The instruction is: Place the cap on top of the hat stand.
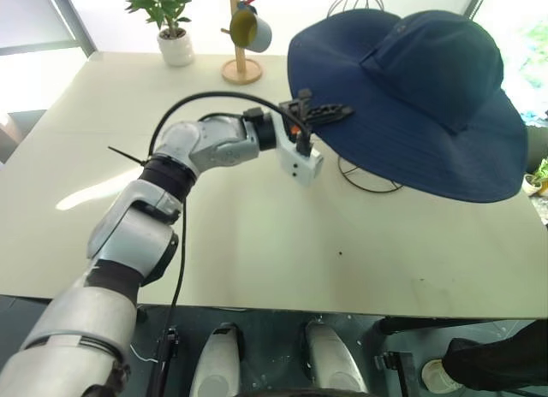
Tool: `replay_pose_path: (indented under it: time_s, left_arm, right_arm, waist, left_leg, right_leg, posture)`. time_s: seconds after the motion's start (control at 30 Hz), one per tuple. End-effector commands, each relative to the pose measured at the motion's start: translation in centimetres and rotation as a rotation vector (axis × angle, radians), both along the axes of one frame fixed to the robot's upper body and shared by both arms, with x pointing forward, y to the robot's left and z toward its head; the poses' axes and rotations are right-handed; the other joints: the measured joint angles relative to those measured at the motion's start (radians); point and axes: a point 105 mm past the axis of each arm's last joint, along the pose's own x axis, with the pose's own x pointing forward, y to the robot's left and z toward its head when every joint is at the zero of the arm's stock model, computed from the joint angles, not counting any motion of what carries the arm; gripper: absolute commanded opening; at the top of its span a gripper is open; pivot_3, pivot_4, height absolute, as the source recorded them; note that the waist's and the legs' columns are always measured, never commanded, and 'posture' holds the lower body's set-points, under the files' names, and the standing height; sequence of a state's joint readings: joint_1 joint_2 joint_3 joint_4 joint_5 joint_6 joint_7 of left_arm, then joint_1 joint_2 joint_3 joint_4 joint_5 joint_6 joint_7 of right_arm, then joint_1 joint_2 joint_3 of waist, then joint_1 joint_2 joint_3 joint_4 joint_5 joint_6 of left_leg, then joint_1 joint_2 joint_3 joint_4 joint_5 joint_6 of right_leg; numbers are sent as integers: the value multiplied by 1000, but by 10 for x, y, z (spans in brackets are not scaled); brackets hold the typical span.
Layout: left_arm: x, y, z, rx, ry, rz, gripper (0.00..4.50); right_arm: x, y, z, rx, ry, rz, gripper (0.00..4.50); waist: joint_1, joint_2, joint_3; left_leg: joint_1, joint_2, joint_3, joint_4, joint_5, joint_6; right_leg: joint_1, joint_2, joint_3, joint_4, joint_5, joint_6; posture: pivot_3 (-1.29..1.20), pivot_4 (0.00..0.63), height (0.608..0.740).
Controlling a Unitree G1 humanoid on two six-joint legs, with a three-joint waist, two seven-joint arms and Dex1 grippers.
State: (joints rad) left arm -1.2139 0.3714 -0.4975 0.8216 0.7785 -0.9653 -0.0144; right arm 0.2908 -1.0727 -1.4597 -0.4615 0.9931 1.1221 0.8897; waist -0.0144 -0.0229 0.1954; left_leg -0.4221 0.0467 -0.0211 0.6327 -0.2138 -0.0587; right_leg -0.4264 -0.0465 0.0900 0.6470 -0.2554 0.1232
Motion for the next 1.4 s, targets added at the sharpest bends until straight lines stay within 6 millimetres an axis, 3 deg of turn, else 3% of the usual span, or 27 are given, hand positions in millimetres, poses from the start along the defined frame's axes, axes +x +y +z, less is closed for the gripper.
replay_pose_path:
  time_s: [0.03, 0.13, 0.33, 0.43, 0.67, 0.8, 0.87, 0.97, 1.07, 1.27, 1.4]
  left_arm:
    - [5, -1, 7, -76, 115, 24, 46]
    - [6, -7, 15, -129, 213, 26, 46]
    - [-3, -7, 22, -92, 213, -11, 46]
    - [-9, -4, 25, -63, 187, -27, 905]
    - [-15, 12, 15, 42, 122, -33, 4315]
    - [-15, 38, 15, 81, 137, 3, 4420]
    - [-17, 55, 16, 91, 227, 24, 4420]
    - [-29, 86, 17, 129, 542, 33, 4420]
    - [-60, 119, 17, 251, 941, -9, 4420]
    - [-53, 155, 78, -39, 1364, -40, 4420]
    - [-55, 170, 108, -125, 1477, -129, 4420]
  right_arm:
    - [-6, 2, 8, -36, -47, -10, 4500]
    - [-4, 3, 8, -37, -44, -6, 4500]
    - [1, -1, 6, -41, -44, -11, 4500]
    - [4, -2, 7, -43, -48, -11, 4500]
    - [8, -4, 7, -48, -53, -2, 4500]
    - [10, -6, 8, -66, -45, 8, 4500]
    - [10, -8, 10, -79, -37, 13, 4500]
    - [11, -14, 15, -97, -18, 16, 4500]
    - [12, -21, 19, -106, 3, 22, 4500]
    - [20, -32, 29, -97, 9, 44, 4500]
    - [26, -29, 29, -100, 20, 90, 4500]
  waist:
    - [1, 0, 0]
    - [1, 0, 0]
    - [-2, 0, 0]
    - [-1, 0, 0]
    - [-2, 0, 0]
    - [-4, 1, 0]
    - [-7, 1, 0]
    - [-7, 1, -1]
    - [-15, 1, -1]
    - [-8, 2, 0]
    - [-18, 2, 0]
  left_leg:
    - [0, 0, 0, 0, 0, 0]
    - [-1, 0, 0, 1, 0, 0]
    - [0, 0, 0, 0, 0, 0]
    - [0, 0, 0, 1, 0, 0]
    - [0, 0, 0, 0, 0, 0]
    - [0, 0, 0, 0, 0, 0]
    - [1, 0, 0, 0, 0, 0]
    - [1, 0, 0, 0, 0, 0]
    - [1, 1, 0, 0, 0, 0]
    - [2, 1, -1, 7, 0, 1]
    - [2, 1, -1, 11, -1, 2]
  right_leg:
    - [0, 0, 0, 0, 0, 0]
    - [0, 0, 0, 0, 0, 0]
    - [0, 0, 0, 0, 0, 0]
    - [0, 0, 0, 0, 0, 0]
    - [0, 0, 0, 0, 0, -1]
    - [0, 0, 0, 0, 1, -1]
    - [1, 0, 0, 0, 1, -1]
    - [1, 0, 0, 1, 1, -1]
    - [1, 1, 0, 2, 1, -1]
    - [5, 1, -1, 2, -2, -5]
    - [7, 1, 0, 2, -4, -2]
  posture:
    - [0, 150, 739]
    - [0, 150, 739]
    - [0, 150, 739]
    - [0, 150, 739]
    - [0, 150, 739]
    - [0, 150, 739]
    - [0, 150, 739]
    - [0, 150, 739]
    - [0, 150, 739]
    - [0, 150, 739]
    - [0, 150, 739]
